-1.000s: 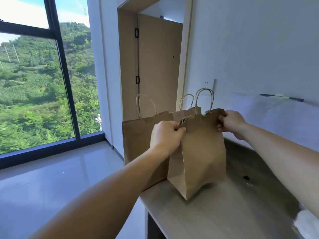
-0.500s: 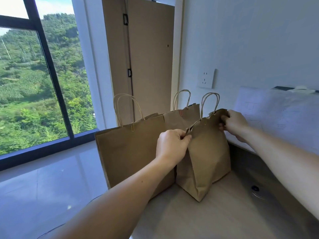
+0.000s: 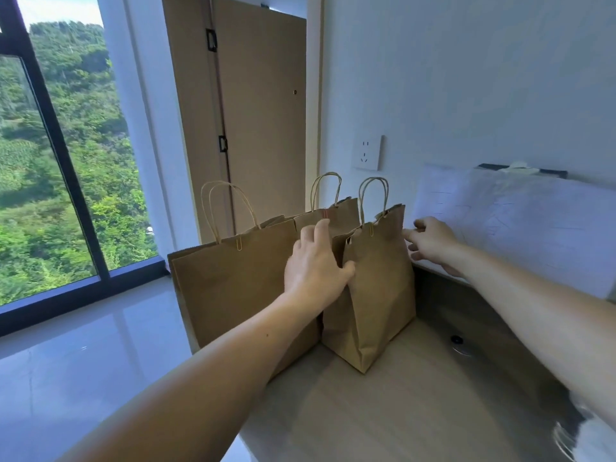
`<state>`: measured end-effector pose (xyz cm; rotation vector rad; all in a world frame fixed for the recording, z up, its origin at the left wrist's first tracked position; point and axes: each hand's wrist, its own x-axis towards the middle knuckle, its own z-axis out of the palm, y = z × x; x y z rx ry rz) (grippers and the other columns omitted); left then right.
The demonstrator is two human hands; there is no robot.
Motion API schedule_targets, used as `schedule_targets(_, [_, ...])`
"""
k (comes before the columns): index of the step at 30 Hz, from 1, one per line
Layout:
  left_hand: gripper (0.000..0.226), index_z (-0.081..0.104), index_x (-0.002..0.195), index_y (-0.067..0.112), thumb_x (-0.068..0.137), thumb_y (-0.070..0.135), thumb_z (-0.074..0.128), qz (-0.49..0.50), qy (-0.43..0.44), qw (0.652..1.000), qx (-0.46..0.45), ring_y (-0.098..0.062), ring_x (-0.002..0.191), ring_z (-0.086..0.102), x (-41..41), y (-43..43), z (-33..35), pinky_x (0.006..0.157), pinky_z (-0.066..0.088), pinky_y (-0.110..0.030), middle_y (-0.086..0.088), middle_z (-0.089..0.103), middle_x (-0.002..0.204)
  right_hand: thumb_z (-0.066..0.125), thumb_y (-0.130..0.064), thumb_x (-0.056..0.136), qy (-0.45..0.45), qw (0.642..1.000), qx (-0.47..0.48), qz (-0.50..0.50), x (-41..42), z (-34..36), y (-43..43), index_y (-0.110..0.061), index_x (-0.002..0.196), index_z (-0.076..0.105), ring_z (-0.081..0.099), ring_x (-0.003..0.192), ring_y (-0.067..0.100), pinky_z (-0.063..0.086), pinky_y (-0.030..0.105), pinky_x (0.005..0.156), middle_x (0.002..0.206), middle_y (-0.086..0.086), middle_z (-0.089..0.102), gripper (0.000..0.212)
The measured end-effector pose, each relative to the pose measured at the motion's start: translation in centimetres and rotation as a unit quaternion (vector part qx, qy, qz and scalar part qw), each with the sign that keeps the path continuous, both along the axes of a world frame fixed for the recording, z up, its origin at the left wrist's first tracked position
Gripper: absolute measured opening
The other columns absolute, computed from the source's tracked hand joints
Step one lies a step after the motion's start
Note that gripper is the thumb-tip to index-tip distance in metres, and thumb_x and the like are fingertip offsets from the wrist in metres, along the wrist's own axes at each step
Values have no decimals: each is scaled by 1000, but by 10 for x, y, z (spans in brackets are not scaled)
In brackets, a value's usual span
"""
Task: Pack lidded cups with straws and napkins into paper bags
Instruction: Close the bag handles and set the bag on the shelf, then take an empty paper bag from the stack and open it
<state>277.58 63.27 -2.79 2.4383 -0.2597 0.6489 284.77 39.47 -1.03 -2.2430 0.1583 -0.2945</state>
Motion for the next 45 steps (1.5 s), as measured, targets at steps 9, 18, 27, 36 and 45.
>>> schedule_targets(9, [66, 39, 143, 20, 85, 49, 53, -74, -32, 957, 279, -31, 147, 2, -68, -10, 2, 115, 10, -52, -8, 16, 160, 51, -48, 99, 105, 973, -203, 29, -162, 23, 1, -14, 151, 33, 36, 141, 24, 31, 34, 110, 156, 4, 35, 65])
schedule_targets(18, [63, 44, 139, 21, 88, 55, 51, -208, -11, 944, 257, -35, 147, 4, -167, -50, 3, 116, 15, -56, -9, 18, 159, 51, -53, 97, 144, 943, -297, -38, -322, 26, -8, -16, 150, 36, 38, 140, 21, 33, 35, 112, 157, 1, 35, 67])
schedule_targets(27, [68, 43, 142, 18, 87, 58, 50, -326, -18, 910, 256, -32, 144, 18, -266, -146, 25, 113, 22, -52, -9, 26, 156, 53, -43, 98, 132, 931, -303, -154, -467, 34, -55, -19, 120, 61, 50, 120, 29, 42, 28, 96, 124, 2, 56, 34])
schedule_targets(36, [73, 38, 147, 23, 85, 58, 53, -419, -47, 870, 257, -30, 145, 20, -404, -286, 40, 114, 23, -52, -6, 25, 158, 48, -53, 98, 158, 909, -288, -256, -628, 25, -170, -17, 147, 40, 42, 134, 25, 33, 30, 102, 153, 7, 36, 62])
schedule_targets(45, [70, 37, 147, 21, 88, 56, 52, -445, 5, 839, 313, -29, 139, 28, -517, -408, 2, 109, 29, -47, -5, 31, 154, 47, -53, 98, 189, 915, -228, -274, -750, -21, -282, -17, 149, 38, 38, 139, 24, 33, 35, 108, 156, 5, 32, 63])
